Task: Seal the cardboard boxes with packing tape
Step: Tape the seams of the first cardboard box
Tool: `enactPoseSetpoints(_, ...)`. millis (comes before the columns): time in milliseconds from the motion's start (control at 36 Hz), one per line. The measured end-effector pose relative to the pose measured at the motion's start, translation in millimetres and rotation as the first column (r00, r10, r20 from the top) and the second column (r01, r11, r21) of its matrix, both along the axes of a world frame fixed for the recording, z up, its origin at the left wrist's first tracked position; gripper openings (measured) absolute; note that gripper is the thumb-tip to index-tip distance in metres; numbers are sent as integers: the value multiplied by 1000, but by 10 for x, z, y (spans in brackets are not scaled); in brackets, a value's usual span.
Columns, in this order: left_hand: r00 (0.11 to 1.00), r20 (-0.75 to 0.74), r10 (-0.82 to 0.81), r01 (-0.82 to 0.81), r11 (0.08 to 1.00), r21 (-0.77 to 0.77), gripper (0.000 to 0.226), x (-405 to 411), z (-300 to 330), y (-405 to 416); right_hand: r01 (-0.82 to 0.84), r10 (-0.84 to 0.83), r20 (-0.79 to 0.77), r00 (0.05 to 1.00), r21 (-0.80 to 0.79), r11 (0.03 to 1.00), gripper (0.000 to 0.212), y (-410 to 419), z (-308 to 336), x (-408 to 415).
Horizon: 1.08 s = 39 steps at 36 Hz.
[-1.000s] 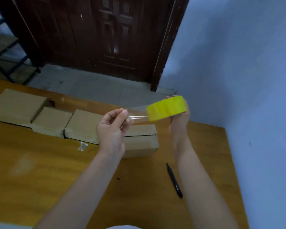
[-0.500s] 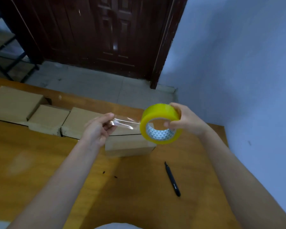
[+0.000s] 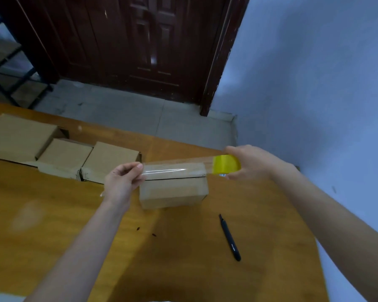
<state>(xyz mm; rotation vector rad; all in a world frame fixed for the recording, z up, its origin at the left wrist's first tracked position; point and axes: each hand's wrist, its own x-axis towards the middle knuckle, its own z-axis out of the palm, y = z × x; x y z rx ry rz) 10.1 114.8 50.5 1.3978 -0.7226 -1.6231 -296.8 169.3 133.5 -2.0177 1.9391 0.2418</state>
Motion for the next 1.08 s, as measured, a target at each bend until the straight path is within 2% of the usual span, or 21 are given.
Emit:
enactPoseSetpoints(111, 999, 17, 49, -49, 999, -20, 10, -55, -51, 33, 46, -46, 6, 999, 86, 995, 70, -40, -77, 21)
enactPoseSetpoints(222, 995, 55, 80, -77, 996, -56, 11, -59, -77, -2, -22, 54, -227, 972, 142, 990, 70, -154, -166, 81)
enactPoseSetpoints(278, 997, 60, 59, -54, 996, -70, 12, -32, -91, -25, -56, 96, -292, 952, 141, 988, 68, -201, -193, 76)
enactPoseSetpoints(556, 993, 102, 61, -57, 998, -38, 12, 15, -336, -2, -75, 137, -269, 953, 227, 971, 66, -333, -504, 103)
enactPoseSetpoints(833, 991, 14, 136, -137, 990, 43, 13, 61, -508, 3, -42, 119, -232, 965, 311, 949, 70, -456, -718, 168)
enactPoseSetpoints(1083, 986, -56, 159, -154, 984, 93, 13, 138, -586, -38, -76, 161, -229, 960, 341, 937, 64, -538, -802, 289)
